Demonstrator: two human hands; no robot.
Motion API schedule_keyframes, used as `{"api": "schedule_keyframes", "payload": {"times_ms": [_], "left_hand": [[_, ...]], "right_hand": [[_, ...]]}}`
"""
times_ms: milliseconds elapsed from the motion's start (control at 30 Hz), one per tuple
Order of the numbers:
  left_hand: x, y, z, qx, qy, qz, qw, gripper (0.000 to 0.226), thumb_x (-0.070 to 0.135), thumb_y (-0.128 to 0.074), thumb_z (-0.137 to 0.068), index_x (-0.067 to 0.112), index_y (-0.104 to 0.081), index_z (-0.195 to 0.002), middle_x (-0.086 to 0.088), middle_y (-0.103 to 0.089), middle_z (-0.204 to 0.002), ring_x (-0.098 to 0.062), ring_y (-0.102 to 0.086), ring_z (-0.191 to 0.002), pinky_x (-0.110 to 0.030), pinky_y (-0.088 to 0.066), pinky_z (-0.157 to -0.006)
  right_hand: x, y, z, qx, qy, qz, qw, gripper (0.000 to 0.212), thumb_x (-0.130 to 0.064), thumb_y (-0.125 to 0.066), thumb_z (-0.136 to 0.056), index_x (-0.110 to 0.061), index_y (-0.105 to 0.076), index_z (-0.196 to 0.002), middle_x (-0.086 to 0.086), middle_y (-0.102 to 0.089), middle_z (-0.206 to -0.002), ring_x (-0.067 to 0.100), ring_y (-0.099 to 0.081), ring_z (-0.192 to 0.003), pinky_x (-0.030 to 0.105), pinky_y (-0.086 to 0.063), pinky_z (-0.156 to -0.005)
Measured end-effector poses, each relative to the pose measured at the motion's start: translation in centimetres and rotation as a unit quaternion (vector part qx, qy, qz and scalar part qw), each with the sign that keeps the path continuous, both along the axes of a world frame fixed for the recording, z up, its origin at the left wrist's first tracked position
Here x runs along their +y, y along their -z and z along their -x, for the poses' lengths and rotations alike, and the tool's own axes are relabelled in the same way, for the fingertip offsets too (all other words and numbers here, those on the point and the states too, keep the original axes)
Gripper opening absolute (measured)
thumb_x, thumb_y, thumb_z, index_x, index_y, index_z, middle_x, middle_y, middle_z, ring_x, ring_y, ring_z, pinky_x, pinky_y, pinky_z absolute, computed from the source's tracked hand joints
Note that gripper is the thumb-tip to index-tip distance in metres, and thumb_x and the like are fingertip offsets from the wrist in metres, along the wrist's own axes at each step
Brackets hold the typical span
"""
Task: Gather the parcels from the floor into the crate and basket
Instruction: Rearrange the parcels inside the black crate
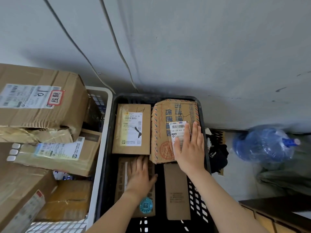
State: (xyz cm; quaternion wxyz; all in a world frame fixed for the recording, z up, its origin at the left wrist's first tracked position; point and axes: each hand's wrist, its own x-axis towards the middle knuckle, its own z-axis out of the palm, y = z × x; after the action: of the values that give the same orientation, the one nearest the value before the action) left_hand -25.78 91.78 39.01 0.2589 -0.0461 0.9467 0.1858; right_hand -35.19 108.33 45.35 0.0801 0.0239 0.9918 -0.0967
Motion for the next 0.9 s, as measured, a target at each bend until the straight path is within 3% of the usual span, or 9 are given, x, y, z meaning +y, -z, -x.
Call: {"api": "schedule_keyframes", "payload": {"times_ms": [133,233,433,500,600,667,733,833,900], "left_hand": [[1.0,-0.4,1.4,-0.038,-0.062,0.026,0.997,0.071,0.075,-0.041,-0.082,0.028,-0.042,-0.135,-0.005,-0.033,-0.134,-0.028,-0.028,-0.127,-0.044,-0.013,-0.115],[1.0,0.0,1.3,-0.047,-0.079,0.038,0.995,0.058,0.065,-0.042,-0.087,0.026,-0.047,-0.13,-0.008,-0.04,-0.128,-0.03,-0.033,-0.124,-0.047,-0.01,-0.117],[1.4,-0.6,0.4,0.01,-0.103,-0.001,0.995,0.046,0.051,-0.05,-0.087,0.018,-0.052,-0.119,-0.007,-0.047,-0.12,-0.028,-0.04,-0.123,-0.044,-0.002,-0.118],[1.0,-0.9,0.8,0.003,-0.138,-0.032,0.99,0.042,0.045,-0.053,-0.088,0.015,-0.051,-0.117,-0.007,-0.048,-0.12,-0.027,-0.041,-0.123,-0.042,-0.008,-0.117],[-0.3,-3.0,0.9,0.014,-0.225,-0.186,0.956,0.025,0.025,-0.054,-0.091,0.016,-0.053,-0.113,-0.002,-0.051,-0.116,-0.023,-0.051,-0.11,-0.036,-0.041,-0.095],[-1.1,-5.2,0.9,0.086,-0.245,-0.232,0.938,0.012,0.016,-0.051,-0.092,0.021,-0.057,-0.101,0.006,-0.057,-0.102,-0.017,-0.059,-0.093,-0.03,-0.048,-0.073],[-1.3,-7.1,1.5,0.169,-0.239,-0.233,0.927,0.014,0.01,-0.05,-0.093,0.02,-0.059,-0.093,0.008,-0.058,-0.093,-0.01,-0.058,-0.083,-0.03,-0.05,-0.068],[-0.1,-8.8,4.3,0.213,-0.22,-0.275,0.911,0.021,0.01,-0.048,-0.097,0.017,-0.056,-0.115,0.007,-0.05,-0.116,0.005,-0.052,-0.092,-0.014,-0.046,-0.075],[0.9,-8.9,6.5,0.164,-0.184,-0.313,0.917,0.045,0.013,-0.048,-0.098,0.02,-0.041,-0.142,0.008,-0.036,-0.143,0.006,-0.043,-0.12,-0.013,-0.036,-0.099]], "right_hand": [[-0.5,-1.8,-1.3,-0.016,-0.077,-0.001,0.997,0.075,-0.066,-0.013,-0.094,-0.029,0.0,-0.158,0.005,0.012,-0.165,0.021,0.016,-0.151,0.045,0.011,-0.121],[-1.1,-1.5,-3.5,-0.058,-0.178,-0.006,0.982,0.081,-0.078,-0.02,-0.088,-0.04,0.002,-0.156,0.001,0.027,-0.161,0.02,0.027,-0.147,0.045,0.015,-0.119],[-1.8,0.7,-4.1,-0.035,-0.163,-0.04,0.985,0.081,-0.077,-0.021,-0.09,-0.037,0.0,-0.157,0.006,0.02,-0.163,0.025,0.023,-0.149,0.051,0.012,-0.118],[-2.2,0.8,-3.9,-0.042,-0.157,-0.048,0.985,0.079,-0.074,-0.019,-0.091,-0.037,0.005,-0.156,0.006,0.024,-0.162,0.025,0.026,-0.148,0.051,0.014,-0.118],[-2.1,-0.4,-3.0,-0.063,-0.137,0.022,0.988,0.068,-0.063,-0.024,-0.097,-0.037,-0.002,-0.157,0.0,0.023,-0.163,0.02,0.026,-0.148,0.049,0.011,-0.12],[-1.3,-1.3,-2.7,-0.009,-0.054,0.095,0.994,0.059,-0.048,-0.033,-0.102,-0.03,-0.02,-0.156,0.002,0.005,-0.165,0.021,0.008,-0.152,0.047,0.0,-0.123],[-0.3,-1.1,-2.8,0.019,-0.003,0.102,0.995,0.06,-0.042,-0.035,-0.102,-0.019,-0.02,-0.156,0.008,0.0,-0.165,0.025,0.002,-0.152,0.045,-0.006,-0.124],[0.0,0.2,-3.7,-0.008,-0.014,0.071,0.997,0.069,-0.053,-0.026,-0.1,-0.022,-0.005,-0.158,0.01,0.012,-0.164,0.023,0.017,-0.151,0.041,0.005,-0.123],[-0.1,0.4,-3.1,-0.008,0.015,0.08,0.997,0.069,-0.052,-0.03,-0.1,-0.025,-0.005,-0.158,0.011,0.014,-0.164,0.025,0.018,-0.15,0.041,0.006,-0.122]]}}
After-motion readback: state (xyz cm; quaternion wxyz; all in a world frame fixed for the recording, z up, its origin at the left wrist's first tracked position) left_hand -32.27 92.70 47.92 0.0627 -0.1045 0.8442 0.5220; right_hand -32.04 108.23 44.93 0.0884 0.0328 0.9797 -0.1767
